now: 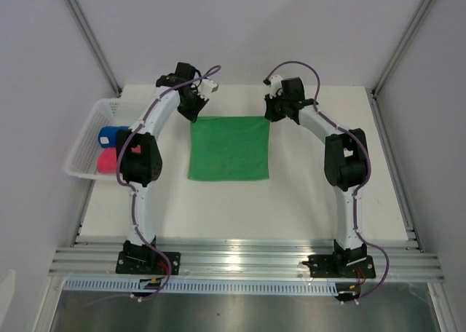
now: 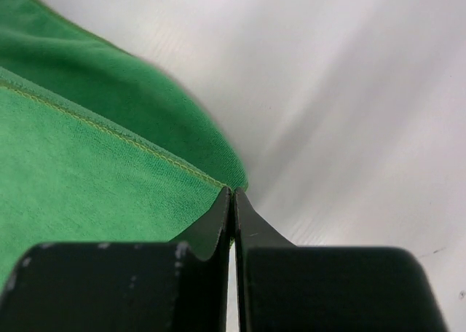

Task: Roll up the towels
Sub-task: Fold the towel

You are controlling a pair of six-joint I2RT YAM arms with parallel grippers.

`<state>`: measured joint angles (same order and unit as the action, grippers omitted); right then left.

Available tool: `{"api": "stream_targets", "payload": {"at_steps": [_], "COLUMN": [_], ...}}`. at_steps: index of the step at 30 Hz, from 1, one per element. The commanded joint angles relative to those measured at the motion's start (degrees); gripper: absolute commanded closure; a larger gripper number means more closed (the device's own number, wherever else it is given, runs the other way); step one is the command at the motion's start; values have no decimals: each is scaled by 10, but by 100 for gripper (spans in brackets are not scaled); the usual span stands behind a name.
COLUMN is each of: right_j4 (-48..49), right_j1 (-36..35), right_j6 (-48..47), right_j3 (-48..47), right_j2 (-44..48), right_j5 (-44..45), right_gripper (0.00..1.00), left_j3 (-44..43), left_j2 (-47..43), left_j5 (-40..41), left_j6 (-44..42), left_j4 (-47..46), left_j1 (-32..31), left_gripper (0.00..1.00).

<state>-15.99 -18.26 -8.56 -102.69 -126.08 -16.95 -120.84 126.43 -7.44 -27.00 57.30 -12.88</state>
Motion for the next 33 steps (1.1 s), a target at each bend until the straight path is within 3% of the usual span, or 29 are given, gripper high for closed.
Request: {"api": "stream_targets", "payload": {"at_steps": [1,9,10,12,13,14,16,17,20,23,26,27,29,33], "right_j4": [20,30,31,36,38,41,46,48,28,-23,-91,-106,-141,-161], "right_j1": [1,1,2,2,2,2,2,2,5,16,28,30,30,29], "right_j6": [7,21,23,28,31,33,48,54,83,140,178,180,183,215], "right_j3": [-40,-75,-76,-78,-79,-80,-87,-96,-130,-176,-164,-146,-63,101], "right_j2": [-22,-58,-64,-70,-73,-80,-88,-96,-114,-112,-66,-25,20,125], "right_j5": [15,31,35,51,55,60,76,83,119,158,164,161,127,29], "right_gripper": [100,98,97,94,92,88,63,47,34,29,30,31,33,34], "left_j3": [-33,-41,-39,-28,-26,-20,-25,-36,-64,-107,-63,11,100,302], "left_j2": [14,43,45,48,49,51,60,67,72,58,-24,-50,-127,-236], "left_j5": [32,54,59,66,67,71,90,106,119,111,25,-35,-74,-71], "left_j6": [10,19,24,25,27,29,38,44,63,74,52,29,5,-93], "left_j4": [-10,-42,-54,-69,-79,-94,-104,-111,-92,-51,9,35,60,50], "left_j1": [6,7,6,6,6,6,6,7,8,12,12,12,2,-38], "left_gripper": [99,98,90,85,73,62,39,34,27,27,32,33,34,41]}}
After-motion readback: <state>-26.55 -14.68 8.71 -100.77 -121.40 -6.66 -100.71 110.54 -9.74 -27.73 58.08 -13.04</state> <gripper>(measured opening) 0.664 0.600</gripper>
